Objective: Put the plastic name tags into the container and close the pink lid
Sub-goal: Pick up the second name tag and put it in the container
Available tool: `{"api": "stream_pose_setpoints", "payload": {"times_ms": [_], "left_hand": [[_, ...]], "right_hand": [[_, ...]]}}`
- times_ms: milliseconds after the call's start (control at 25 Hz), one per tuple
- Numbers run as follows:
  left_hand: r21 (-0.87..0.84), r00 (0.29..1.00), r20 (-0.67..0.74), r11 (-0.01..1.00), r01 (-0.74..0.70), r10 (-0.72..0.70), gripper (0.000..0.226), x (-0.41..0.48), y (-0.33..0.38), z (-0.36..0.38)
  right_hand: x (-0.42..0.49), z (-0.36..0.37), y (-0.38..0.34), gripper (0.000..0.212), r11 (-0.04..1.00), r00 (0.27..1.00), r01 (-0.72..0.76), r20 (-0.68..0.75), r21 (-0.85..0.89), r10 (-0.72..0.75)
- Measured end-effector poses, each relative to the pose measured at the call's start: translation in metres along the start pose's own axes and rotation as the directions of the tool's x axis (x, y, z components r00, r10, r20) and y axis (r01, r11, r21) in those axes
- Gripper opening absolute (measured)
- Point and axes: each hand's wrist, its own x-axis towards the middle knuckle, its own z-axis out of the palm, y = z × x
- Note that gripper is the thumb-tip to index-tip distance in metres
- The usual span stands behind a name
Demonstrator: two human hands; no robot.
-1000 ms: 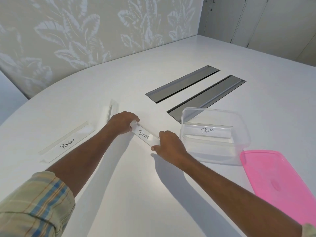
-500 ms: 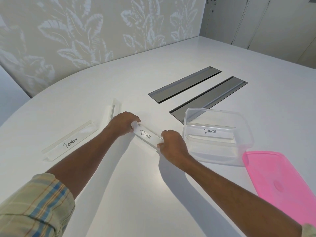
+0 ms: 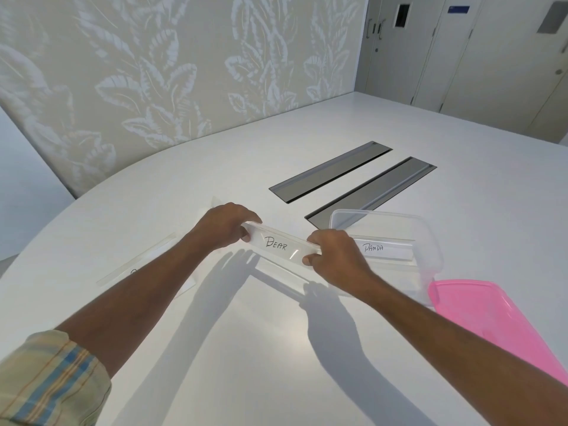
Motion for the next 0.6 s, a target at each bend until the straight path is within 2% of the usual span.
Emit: {"api": "stream_pose_setpoints", "payload": {"times_ms": [120,240,600], "left_hand": [[-0.003,0.999,-0.008,0.999,-0.052,0.052,0.055,0.000,0.022,-0.018],[0.028,0.995,-0.028,0.996,-0.090,0.091,0.052,0.002,0.050,-0.033],[0.059,0.981,-0.099,0.985,-0.162,0.167,0.041,0.024,0.129,-0.040]], "right_hand": [[-0.005,-0.032,0.015,0.028,0.999,1.000,0.022,-0.007,0.031,-0.021],[-0.007,-0.062,0.037,0.019,0.997,0.999,0.034,-0.016,0.076,-0.033],[-0.007,-0.124,0.106,0.031,0.995,0.999,-0.041,-0.026,0.095,0.044]]}}
